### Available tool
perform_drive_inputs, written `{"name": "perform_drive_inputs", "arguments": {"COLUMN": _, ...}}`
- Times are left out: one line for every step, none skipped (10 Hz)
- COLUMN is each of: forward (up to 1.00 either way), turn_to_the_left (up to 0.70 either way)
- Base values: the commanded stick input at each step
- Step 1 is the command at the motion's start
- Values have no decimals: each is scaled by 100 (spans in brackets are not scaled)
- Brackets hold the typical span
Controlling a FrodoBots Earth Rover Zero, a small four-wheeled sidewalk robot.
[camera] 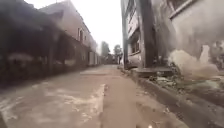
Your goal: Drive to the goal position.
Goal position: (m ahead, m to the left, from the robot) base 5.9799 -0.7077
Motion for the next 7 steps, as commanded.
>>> {"name": "perform_drive_inputs", "arguments": {"forward": 100, "turn_to_the_left": 0}}
{"name": "perform_drive_inputs", "arguments": {"forward": 100, "turn_to_the_left": 0}}
{"name": "perform_drive_inputs", "arguments": {"forward": 100, "turn_to_the_left": 0}}
{"name": "perform_drive_inputs", "arguments": {"forward": 100, "turn_to_the_left": 0}}
{"name": "perform_drive_inputs", "arguments": {"forward": 100, "turn_to_the_left": -16}}
{"name": "perform_drive_inputs", "arguments": {"forward": 100, "turn_to_the_left": -27}}
{"name": "perform_drive_inputs", "arguments": {"forward": 100, "turn_to_the_left": -27}}
